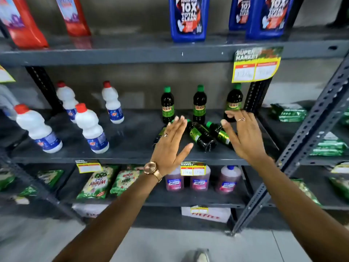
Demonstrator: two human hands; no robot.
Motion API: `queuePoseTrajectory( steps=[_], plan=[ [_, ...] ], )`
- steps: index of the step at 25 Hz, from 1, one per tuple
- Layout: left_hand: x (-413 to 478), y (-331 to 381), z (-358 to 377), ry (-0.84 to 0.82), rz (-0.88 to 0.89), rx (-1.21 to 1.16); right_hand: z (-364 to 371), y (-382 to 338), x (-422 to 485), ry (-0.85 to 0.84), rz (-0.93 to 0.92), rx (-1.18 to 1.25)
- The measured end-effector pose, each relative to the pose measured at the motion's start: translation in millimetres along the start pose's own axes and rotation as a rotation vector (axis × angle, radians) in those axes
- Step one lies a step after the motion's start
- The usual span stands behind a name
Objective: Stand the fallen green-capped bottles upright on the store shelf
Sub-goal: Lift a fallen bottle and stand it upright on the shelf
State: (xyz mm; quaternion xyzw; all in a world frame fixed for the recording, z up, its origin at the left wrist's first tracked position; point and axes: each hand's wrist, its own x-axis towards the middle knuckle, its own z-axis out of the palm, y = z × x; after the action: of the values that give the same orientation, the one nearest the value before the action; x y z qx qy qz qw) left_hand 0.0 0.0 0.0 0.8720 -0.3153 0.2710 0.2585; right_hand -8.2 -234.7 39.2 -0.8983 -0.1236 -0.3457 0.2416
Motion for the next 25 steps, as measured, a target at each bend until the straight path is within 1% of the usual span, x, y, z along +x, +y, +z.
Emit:
queuePoseTrajectory(
  steps=[2,4,5,6,8,10,12,13,14,15,16,19,21,23,25],
  plan=[
    [-10,-19,31,-0.184,-0.173,-0.029,27,30,3,-0.176,0.232,-0.089],
    [-25,-38,63,-0.411,-0.336,-0.019,50,61,6,-0.427,0.448,-0.182],
    [-26,-46,78,-0.479,-0.385,-0.011,62,76,10,-0.541,0.517,-0.214],
    [-23,-52,89,-0.512,-0.420,-0.006,69,86,16,-0.641,0.569,-0.243],
    [-13,-62,106,-0.493,-0.440,0.011,79,102,32,-0.747,0.620,-0.262],
    [-5,-69,121,-0.459,-0.454,0.032,88,114,46,-0.761,0.661,-0.235],
    [-5,-73,132,-0.390,-0.417,0.113,94,121,50,-0.758,0.698,-0.188],
    [-8,-73,135,-0.351,-0.385,0.165,95,125,50,-0.750,0.716,-0.162],
    [-10,-72,137,-0.318,-0.363,0.206,97,130,48,-0.705,0.726,-0.126],
    [-12,-71,138,-0.285,-0.343,0.235,98,135,45,-0.622,0.726,-0.066],
    [-12,-71,140,-0.254,-0.330,0.250,100,139,43,-0.501,0.714,0.018],
    [-12,-75,145,-0.227,-0.322,0.277,101,139,36,-0.079,0.715,0.286],
    [-13,-76,146,-0.214,-0.328,0.287,103,135,30,0.103,0.748,0.386],
    [-14,-76,148,-0.189,-0.325,0.282,110,139,26,0.196,0.779,0.441],
    [-14,-76,148,-0.160,-0.319,0.278,113,143,24,0.220,0.801,0.468]
  ],
)
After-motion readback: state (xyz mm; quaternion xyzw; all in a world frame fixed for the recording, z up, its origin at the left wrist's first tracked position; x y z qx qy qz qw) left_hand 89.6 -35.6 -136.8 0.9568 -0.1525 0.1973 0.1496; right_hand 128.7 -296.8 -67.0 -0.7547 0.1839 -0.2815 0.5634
